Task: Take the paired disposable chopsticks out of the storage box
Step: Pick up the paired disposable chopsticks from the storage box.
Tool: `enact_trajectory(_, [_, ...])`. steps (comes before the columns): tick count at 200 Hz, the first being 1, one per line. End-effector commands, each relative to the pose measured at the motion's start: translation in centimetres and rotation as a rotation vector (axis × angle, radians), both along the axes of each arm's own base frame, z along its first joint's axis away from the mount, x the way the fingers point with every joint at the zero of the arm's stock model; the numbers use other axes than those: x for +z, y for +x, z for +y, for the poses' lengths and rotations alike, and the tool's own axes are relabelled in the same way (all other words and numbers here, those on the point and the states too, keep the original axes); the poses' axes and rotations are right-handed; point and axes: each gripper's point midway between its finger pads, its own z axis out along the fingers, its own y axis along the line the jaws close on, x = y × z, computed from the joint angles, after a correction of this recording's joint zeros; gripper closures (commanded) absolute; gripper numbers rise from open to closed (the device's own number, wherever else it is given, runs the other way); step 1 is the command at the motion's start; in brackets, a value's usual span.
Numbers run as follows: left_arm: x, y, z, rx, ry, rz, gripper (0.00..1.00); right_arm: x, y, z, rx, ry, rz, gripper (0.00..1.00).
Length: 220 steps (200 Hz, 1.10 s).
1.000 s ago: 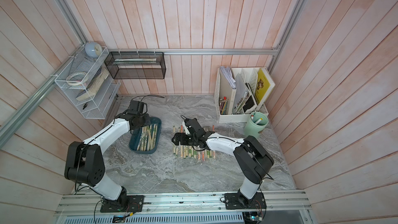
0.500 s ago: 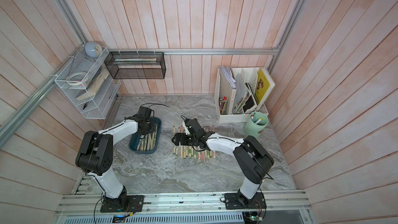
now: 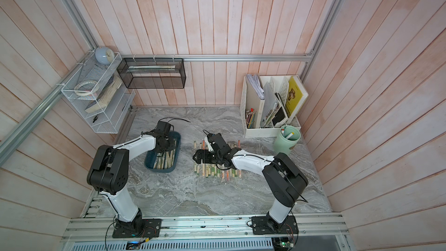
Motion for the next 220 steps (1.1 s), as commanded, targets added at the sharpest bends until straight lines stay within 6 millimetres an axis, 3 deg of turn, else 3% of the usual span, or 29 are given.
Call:
enact_trajectory(1, [0.9, -0.1, 0.4, 0.016, 0.017, -0.031, 0.76, 0.7, -0.4, 0.2, 0.015, 0.018, -0.017, 0.03])
enact_trajectory(104, [1.2, -0.8, 0.9, 0.037, 0.026, -0.035, 0.76, 0.5, -0.4, 0.1, 0.015, 0.015, -0.013, 0.03])
enact_trajectory(220, [-0.3, -1.9, 1.5, 0.053, 0.044, 0.004, 0.76, 0.2, -0.4, 0.1, 0.011, 0.01, -0.01, 0.03])
